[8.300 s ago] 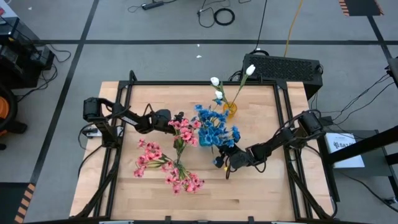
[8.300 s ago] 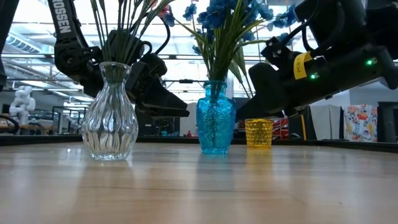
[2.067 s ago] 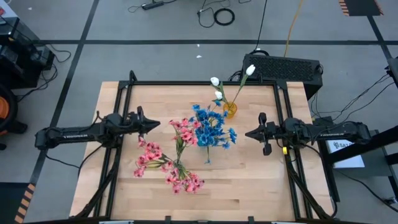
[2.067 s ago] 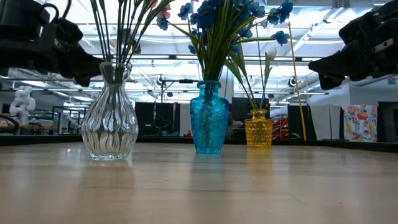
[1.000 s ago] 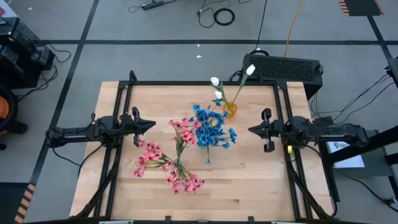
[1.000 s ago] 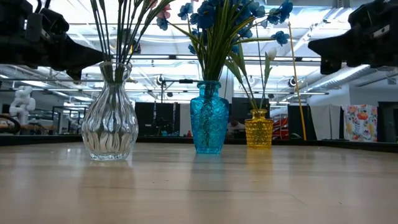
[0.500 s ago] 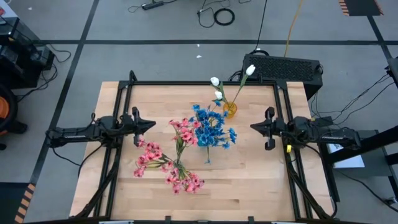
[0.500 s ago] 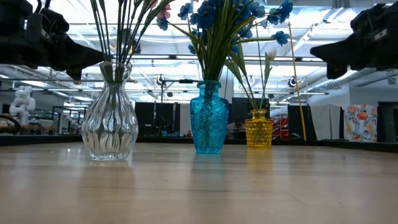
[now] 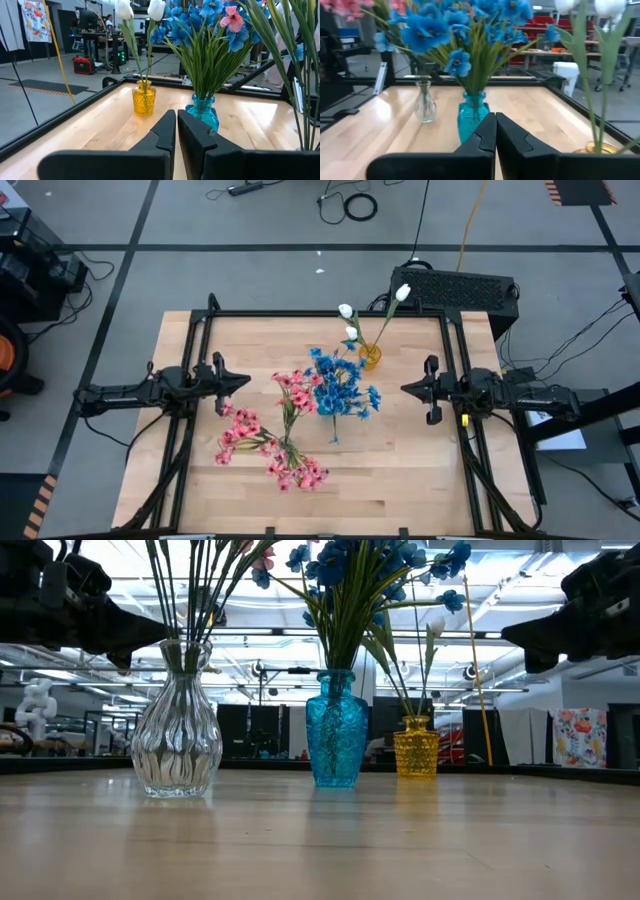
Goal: Sort flowers into vase by color
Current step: Return to Home Position
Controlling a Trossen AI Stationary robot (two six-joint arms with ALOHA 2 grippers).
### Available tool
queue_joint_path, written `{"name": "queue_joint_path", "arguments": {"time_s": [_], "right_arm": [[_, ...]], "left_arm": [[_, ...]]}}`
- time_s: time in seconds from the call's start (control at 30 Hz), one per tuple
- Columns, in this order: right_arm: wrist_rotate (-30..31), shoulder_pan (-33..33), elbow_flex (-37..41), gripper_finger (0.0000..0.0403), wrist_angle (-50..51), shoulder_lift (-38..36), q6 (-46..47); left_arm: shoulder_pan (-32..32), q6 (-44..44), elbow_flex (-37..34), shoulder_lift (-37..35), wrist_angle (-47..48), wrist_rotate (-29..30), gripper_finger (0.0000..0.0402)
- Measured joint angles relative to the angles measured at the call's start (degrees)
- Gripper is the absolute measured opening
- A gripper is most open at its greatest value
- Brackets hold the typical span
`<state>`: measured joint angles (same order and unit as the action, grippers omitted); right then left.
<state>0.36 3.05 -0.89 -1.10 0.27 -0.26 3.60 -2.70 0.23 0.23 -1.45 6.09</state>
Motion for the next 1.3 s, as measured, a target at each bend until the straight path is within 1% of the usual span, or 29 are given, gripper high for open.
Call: {"name": "queue_joint_path", "arguments": {"time_s": [0.23, 0.37, 0.5, 0.7, 0.93, 1.0, 1.2, 1.3], "right_arm": [[-0.5, 0.0, 0.0, 0.0, 0.1, -0.2, 0.1], [-0.8, -0.1, 0.0, 0.0, -0.7, -0.2, 1.8], [-0.7, -1.8, 0.0, 0.0, 0.1, -0.2, 3.3], [-0.4, -3.9, 0.0, 0.0, 0.1, -0.2, 3.2], [2.7, -4.3, 0.0, 0.0, -0.4, 0.0, 4.1], [2.7, -4.3, 0.0, 0.0, -0.4, 0.0, 4.1], [2.6, -4.3, 0.0, 0.0, -0.4, 0.0, 4.1], [2.6, -4.3, 0.0, 0.0, -0.4, 0.0, 4.1]], "left_arm": [[0.0, 0.0, 0.0, 0.0, 0.0, 0.0, 0.0024], [0.0, 0.0, 0.0, 0.0, 0.0, 0.0, 0.0024], [0.0, 0.1, 0.0, 0.0, 0.0, 0.1, 0.0024], [0.0, -0.2, 0.0, 0.0, 0.0, 0.1, 0.0024], [0.0, -0.8, 0.0, 0.0, 0.0, 0.2, 0.0024], [0.0, 0.2, 0.0, 0.0, 0.2, -0.6, 0.0024], [0.0, 0.1, 0.0, 0.0, 1.0, -5.9, 0.0024], [0.0, 0.0, 0.0, 0.0, 1.0, -6.1, 0.0024]]}}
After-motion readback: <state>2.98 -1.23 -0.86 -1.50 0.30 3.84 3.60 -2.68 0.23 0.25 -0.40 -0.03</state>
